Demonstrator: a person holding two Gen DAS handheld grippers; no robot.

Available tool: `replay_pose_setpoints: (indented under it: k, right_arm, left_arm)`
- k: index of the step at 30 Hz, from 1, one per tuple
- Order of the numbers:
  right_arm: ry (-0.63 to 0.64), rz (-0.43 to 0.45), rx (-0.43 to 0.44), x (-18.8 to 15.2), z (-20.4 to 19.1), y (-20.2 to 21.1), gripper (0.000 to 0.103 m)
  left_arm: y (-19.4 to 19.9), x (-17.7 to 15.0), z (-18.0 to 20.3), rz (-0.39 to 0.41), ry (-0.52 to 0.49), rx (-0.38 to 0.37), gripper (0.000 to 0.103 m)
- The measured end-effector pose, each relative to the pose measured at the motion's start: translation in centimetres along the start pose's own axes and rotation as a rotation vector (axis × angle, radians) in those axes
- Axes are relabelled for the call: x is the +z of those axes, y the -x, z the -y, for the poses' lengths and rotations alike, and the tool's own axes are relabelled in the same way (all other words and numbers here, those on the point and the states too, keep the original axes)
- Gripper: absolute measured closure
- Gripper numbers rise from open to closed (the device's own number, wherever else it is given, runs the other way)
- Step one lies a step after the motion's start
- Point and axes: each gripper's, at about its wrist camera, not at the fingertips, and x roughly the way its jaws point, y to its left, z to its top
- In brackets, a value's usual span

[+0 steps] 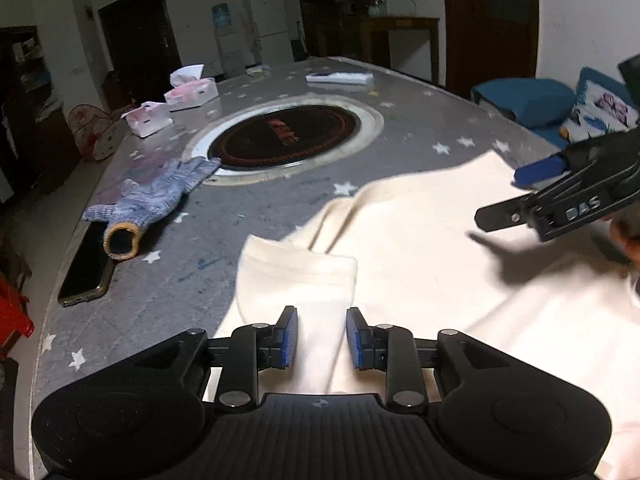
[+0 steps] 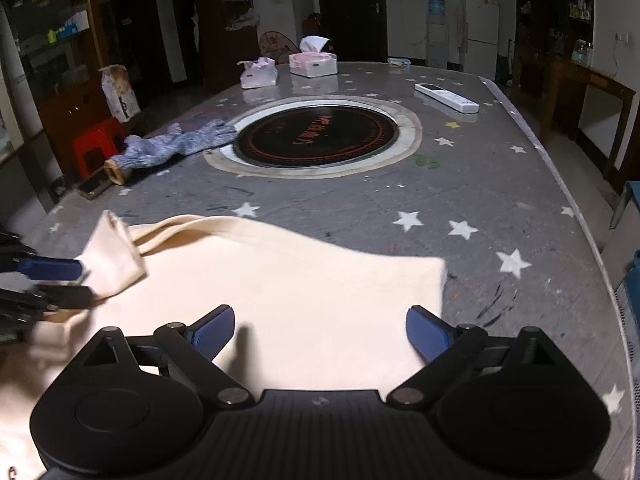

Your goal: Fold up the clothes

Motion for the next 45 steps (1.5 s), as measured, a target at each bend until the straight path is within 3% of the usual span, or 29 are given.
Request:
replay_pose_setpoints:
  k: [5,9,12,21,27,37,45]
  right_arm:
    - [-0.024,0.015,0.005,-1.0,-0.8,0.9,0.0]
    - [-0.021,0.005,-0.014,-2.0,-1.3,0.4,0.0]
    - [0.031,0.019,-0.053,-2.6,-2.1,0.3,0.0]
    - [0.049,0.069,-0.082,-3.5,-2.6,0.3,0.0]
    - [0.046,0.07,-0.078,-3.6,-2.6,0.3,0.0]
    - [0.041,0.068,-0.068,-3.5,-2.4,0.2,0.0]
    - [0.054,0.039,-0.033,-2.7,-2.2,1.2,0.0]
  left_arm:
    - [-0.3,-0.3,-0.1,-0.009,-0.005,0.007,0.074]
    - [-0.2,-0.2,-0.6,-0.005,0.023,-0.006,0.094]
    - [0.4,-0.3,-1.2,0.015,0.052,0.002,0.097]
    - [4.5,-0.6,-5.5,0.119,0.233,0.06,0.098]
    - [7.9,-3.0,-9.3,0.168,0.375,0.142,0.098]
    - [8.0,-7.2,-12.4,0.1,0.478,0.206,0.098]
    - [8.1,-6.4,-13.7,0.073,0.492,0.256,0.098]
